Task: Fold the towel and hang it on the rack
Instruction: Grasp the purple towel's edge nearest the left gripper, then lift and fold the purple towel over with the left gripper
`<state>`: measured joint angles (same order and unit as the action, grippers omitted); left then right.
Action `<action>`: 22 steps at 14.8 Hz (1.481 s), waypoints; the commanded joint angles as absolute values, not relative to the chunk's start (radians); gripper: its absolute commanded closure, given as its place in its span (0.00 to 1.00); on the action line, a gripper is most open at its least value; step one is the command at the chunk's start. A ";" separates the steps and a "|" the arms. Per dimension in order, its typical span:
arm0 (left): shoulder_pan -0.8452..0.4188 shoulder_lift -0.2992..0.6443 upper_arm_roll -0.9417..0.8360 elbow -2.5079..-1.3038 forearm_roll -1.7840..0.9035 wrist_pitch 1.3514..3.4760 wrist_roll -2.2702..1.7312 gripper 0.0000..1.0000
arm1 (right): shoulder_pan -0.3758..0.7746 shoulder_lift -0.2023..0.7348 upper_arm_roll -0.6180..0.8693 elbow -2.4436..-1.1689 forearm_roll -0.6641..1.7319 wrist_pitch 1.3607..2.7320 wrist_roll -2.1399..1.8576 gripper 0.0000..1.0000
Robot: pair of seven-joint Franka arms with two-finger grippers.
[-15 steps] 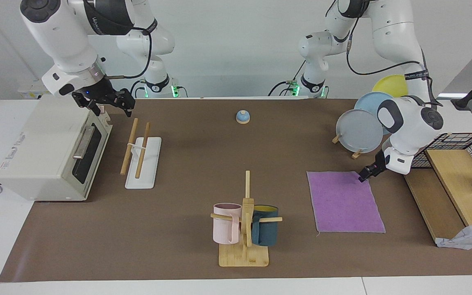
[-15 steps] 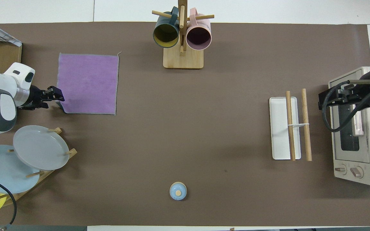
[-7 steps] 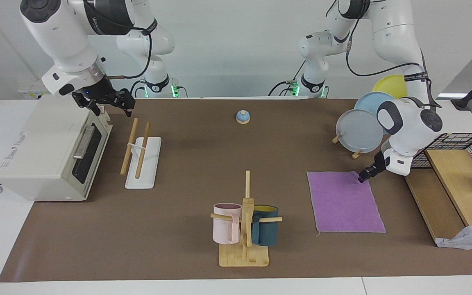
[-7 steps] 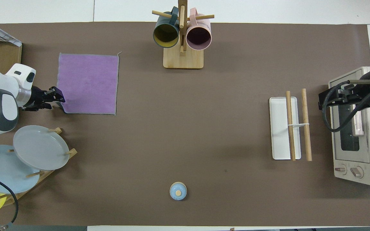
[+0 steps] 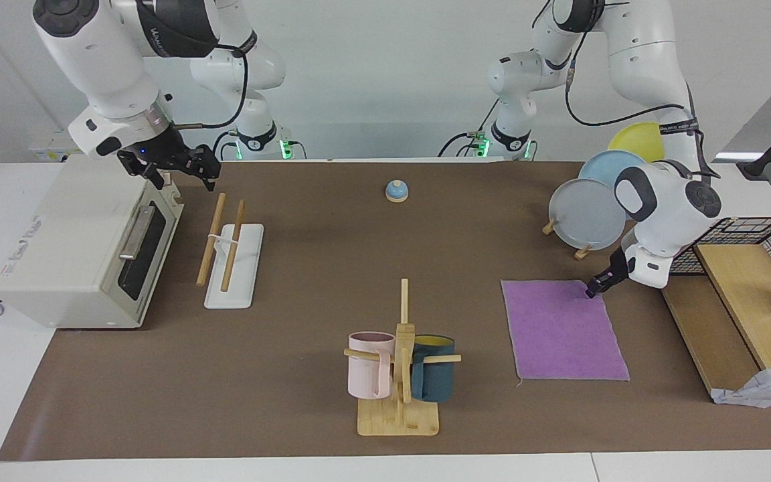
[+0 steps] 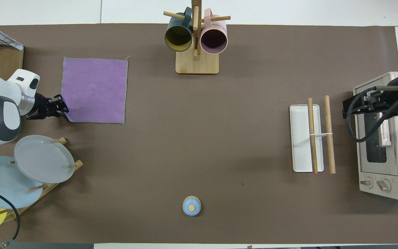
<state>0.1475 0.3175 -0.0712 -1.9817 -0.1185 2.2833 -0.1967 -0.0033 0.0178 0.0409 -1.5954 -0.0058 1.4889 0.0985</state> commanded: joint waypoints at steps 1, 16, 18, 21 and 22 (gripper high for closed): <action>0.146 0.322 -0.071 -1.974 -0.130 2.269 -0.204 0.75 | -0.009 0.003 0.044 -1.605 0.012 1.479 0.112 0.00; 0.141 0.308 -0.067 -1.948 -0.109 2.226 -0.100 1.00 | -0.009 0.003 0.043 -1.605 0.012 1.479 0.112 0.00; 0.124 0.285 -0.074 -1.899 -0.010 2.163 -0.049 1.00 | -0.009 0.003 0.044 -1.605 0.012 1.479 0.112 0.00; -0.032 0.236 -0.075 -1.882 0.168 2.140 0.008 1.00 | -0.009 0.003 0.044 -1.605 0.012 1.479 0.112 0.00; -0.107 0.233 -0.075 -1.896 0.263 2.151 0.006 1.00 | -0.009 0.003 0.044 -1.605 0.012 1.479 0.112 0.00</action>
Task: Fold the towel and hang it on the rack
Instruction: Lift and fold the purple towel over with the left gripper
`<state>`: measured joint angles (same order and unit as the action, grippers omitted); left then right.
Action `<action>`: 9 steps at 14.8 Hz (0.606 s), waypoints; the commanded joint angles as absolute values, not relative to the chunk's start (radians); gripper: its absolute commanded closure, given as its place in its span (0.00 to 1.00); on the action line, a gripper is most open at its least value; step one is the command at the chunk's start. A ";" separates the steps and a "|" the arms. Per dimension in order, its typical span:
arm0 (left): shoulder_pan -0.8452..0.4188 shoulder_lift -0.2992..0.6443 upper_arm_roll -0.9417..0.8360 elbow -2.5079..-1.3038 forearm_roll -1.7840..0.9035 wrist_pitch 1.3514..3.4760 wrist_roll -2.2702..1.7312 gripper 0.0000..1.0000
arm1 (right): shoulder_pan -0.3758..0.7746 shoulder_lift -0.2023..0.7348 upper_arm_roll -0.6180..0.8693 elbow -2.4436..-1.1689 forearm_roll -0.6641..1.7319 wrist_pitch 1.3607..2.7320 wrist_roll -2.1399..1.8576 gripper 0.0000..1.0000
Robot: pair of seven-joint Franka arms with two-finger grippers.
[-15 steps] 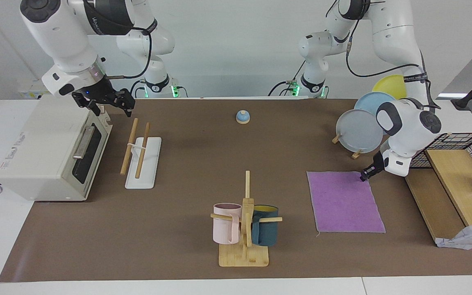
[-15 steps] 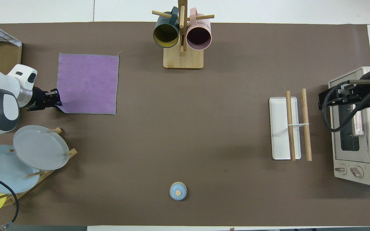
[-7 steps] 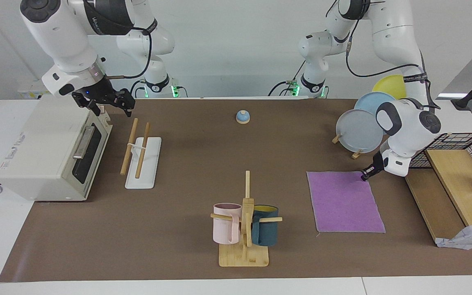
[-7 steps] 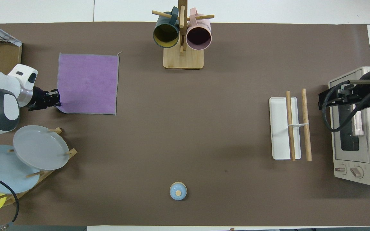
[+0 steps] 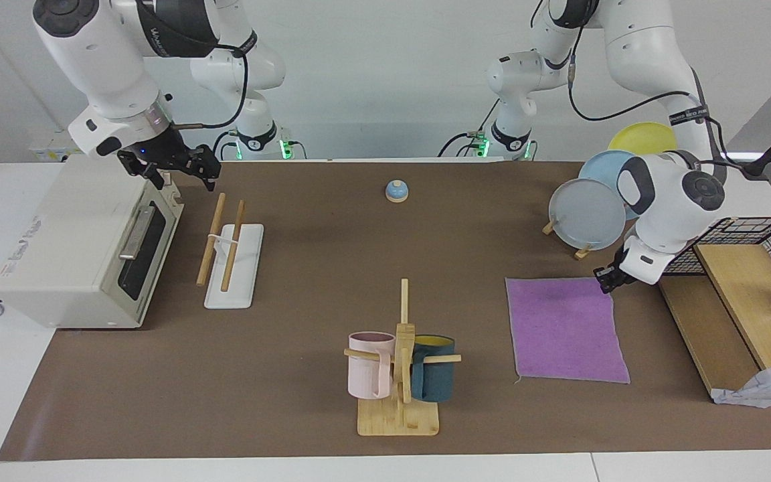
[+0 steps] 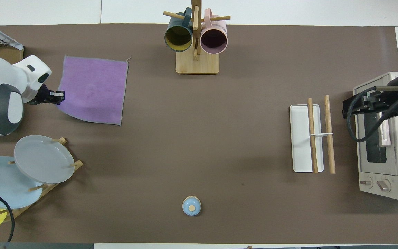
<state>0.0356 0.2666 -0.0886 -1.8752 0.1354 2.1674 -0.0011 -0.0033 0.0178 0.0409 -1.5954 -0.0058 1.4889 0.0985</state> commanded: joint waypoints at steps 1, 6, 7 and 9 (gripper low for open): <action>-0.168 0.219 -0.075 -1.931 0.350 2.160 0.005 1.00 | -0.009 0.003 0.044 -1.605 0.012 1.479 0.112 0.00; -0.345 0.264 -0.075 -2.028 0.469 2.226 -0.179 1.00 | -0.009 0.003 0.044 -1.605 0.012 1.479 0.112 0.00; -0.351 0.265 -0.075 -2.037 0.469 2.229 -0.186 1.00 | -0.009 0.002 0.044 -1.605 0.012 1.479 0.112 0.00; -0.350 0.265 -0.077 -2.045 0.469 2.238 -0.193 1.00 | -0.009 0.003 0.043 -1.605 0.012 1.480 0.112 0.00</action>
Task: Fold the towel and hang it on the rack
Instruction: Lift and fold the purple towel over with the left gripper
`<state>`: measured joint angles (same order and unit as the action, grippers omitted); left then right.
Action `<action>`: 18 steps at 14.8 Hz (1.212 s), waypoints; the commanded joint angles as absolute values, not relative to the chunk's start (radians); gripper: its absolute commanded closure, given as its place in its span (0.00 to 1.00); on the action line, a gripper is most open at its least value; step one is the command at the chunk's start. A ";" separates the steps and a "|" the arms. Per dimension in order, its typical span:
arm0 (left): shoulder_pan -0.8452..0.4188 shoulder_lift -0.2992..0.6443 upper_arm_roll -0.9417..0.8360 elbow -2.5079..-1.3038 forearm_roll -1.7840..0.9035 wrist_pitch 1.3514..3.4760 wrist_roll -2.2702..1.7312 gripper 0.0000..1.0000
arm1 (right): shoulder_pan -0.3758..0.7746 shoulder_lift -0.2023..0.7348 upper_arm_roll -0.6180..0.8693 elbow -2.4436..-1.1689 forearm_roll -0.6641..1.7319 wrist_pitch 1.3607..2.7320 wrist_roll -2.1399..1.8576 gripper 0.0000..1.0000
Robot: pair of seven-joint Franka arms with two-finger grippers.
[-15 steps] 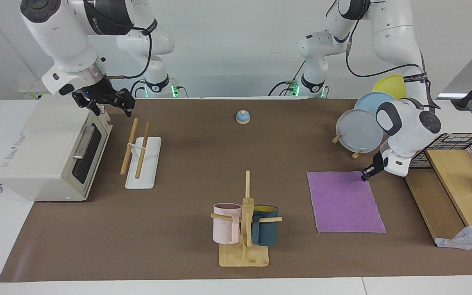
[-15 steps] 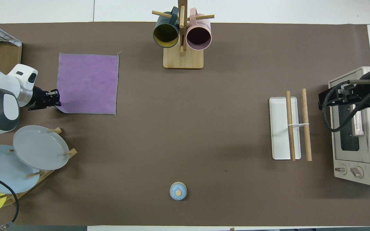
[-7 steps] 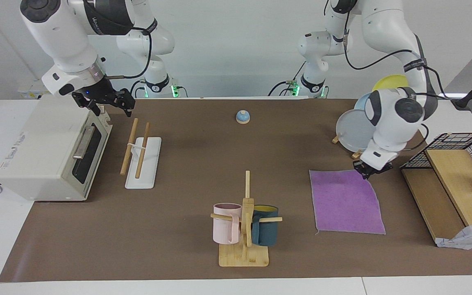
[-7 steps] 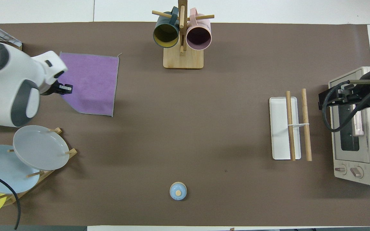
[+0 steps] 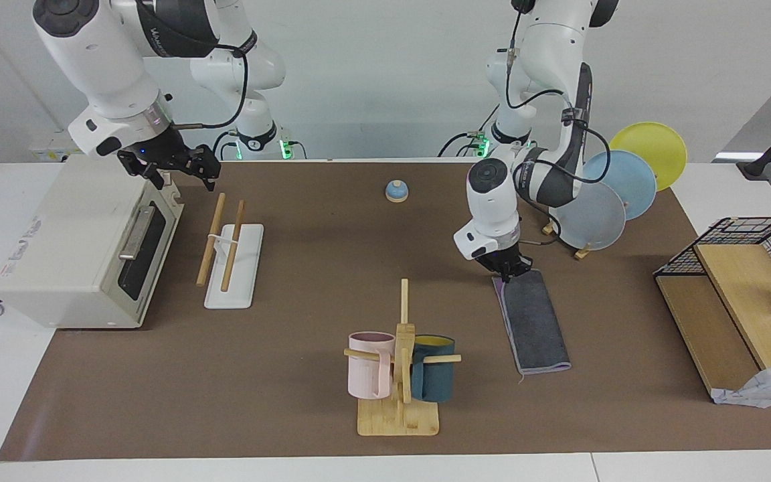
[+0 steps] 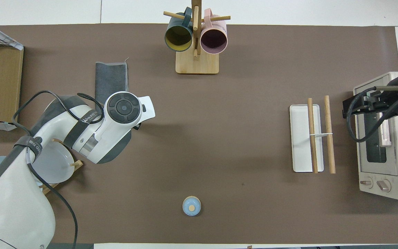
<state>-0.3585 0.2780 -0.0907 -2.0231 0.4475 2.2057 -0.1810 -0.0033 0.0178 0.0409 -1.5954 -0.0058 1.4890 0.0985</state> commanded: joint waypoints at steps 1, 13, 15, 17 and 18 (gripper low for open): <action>-0.350 0.265 -0.077 -2.043 0.468 2.241 -0.204 1.00 | -0.009 0.003 0.044 -1.605 0.012 1.479 0.112 0.00; -0.221 0.221 -0.078 -1.996 0.235 2.235 -0.158 0.00 | -0.009 0.003 0.044 -1.605 0.011 1.479 0.112 0.00; -0.154 0.227 -0.075 -1.974 0.061 2.259 -0.028 0.00 | -0.009 0.003 0.044 -1.605 0.012 1.479 0.112 0.00; -0.072 0.229 -0.077 -1.997 -0.081 2.316 0.096 0.00 | -0.009 0.003 0.044 -1.605 0.012 1.479 0.112 0.00; -0.048 0.229 -0.077 -2.011 -0.139 2.330 0.138 0.00 | -0.009 0.003 0.044 -1.605 0.011 1.479 0.112 0.00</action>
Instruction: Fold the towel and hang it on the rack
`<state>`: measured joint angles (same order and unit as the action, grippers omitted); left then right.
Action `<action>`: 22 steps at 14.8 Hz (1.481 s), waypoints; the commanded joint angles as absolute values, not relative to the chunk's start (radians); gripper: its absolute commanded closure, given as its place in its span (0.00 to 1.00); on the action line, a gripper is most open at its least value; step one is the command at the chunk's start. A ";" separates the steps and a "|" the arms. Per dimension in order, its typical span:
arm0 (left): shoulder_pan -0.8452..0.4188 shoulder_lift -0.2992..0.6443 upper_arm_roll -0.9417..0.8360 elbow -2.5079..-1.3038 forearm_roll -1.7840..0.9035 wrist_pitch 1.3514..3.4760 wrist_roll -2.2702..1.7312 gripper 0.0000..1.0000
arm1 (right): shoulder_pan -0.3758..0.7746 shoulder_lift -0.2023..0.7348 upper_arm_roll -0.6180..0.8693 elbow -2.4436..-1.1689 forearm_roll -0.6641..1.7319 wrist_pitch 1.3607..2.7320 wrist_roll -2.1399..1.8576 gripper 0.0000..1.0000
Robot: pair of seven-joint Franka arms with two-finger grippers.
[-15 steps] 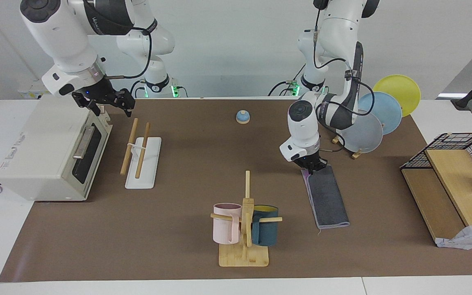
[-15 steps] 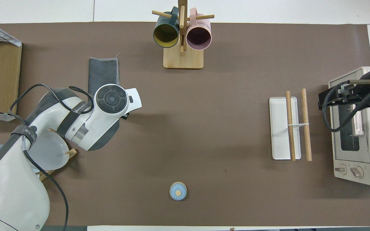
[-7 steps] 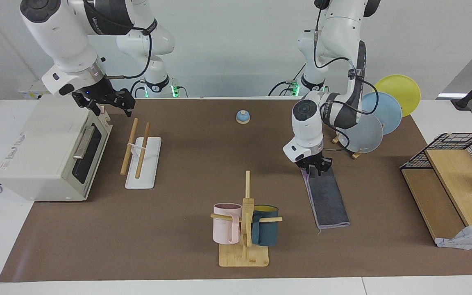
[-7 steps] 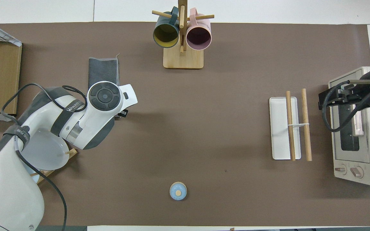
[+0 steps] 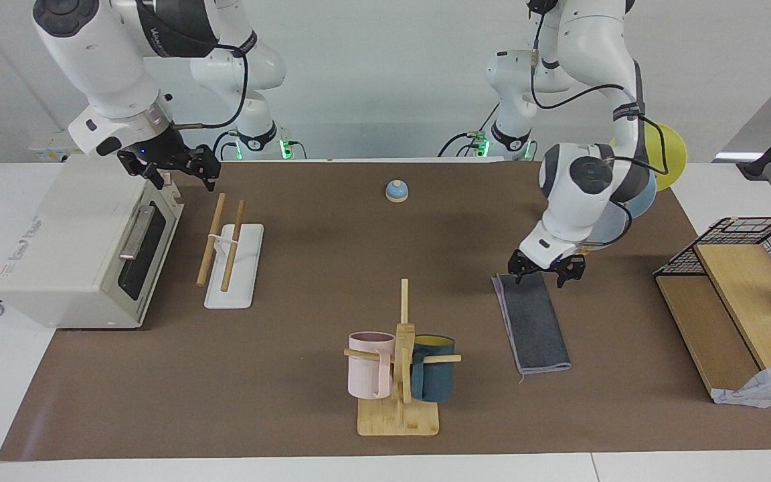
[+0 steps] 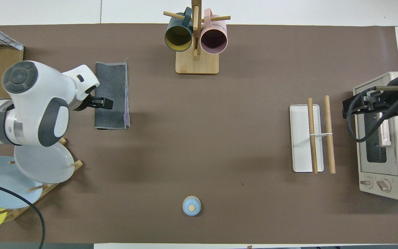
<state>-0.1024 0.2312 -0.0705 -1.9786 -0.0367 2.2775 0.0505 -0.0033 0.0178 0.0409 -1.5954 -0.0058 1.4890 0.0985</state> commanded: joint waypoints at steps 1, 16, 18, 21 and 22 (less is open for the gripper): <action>-0.031 0.235 -0.077 -2.013 -0.208 2.332 0.175 0.00 | -0.009 0.003 0.044 -1.605 0.012 1.479 0.112 0.00; -0.012 0.318 -0.080 -2.016 -0.440 2.361 0.322 0.18 | -0.009 0.002 0.044 -1.605 0.012 1.479 0.112 0.00; -0.014 0.318 -0.080 -2.016 -0.443 2.358 0.322 0.24 | -0.009 0.003 0.044 -1.605 0.012 1.479 0.112 0.00; -0.014 0.316 -0.080 -2.026 -0.445 2.358 0.321 0.35 | -0.009 0.003 0.043 -1.605 0.012 1.479 0.112 0.00; -0.014 0.316 -0.080 -2.026 -0.446 2.356 0.321 0.40 | -0.009 0.003 0.044 -1.605 0.012 1.479 0.112 0.00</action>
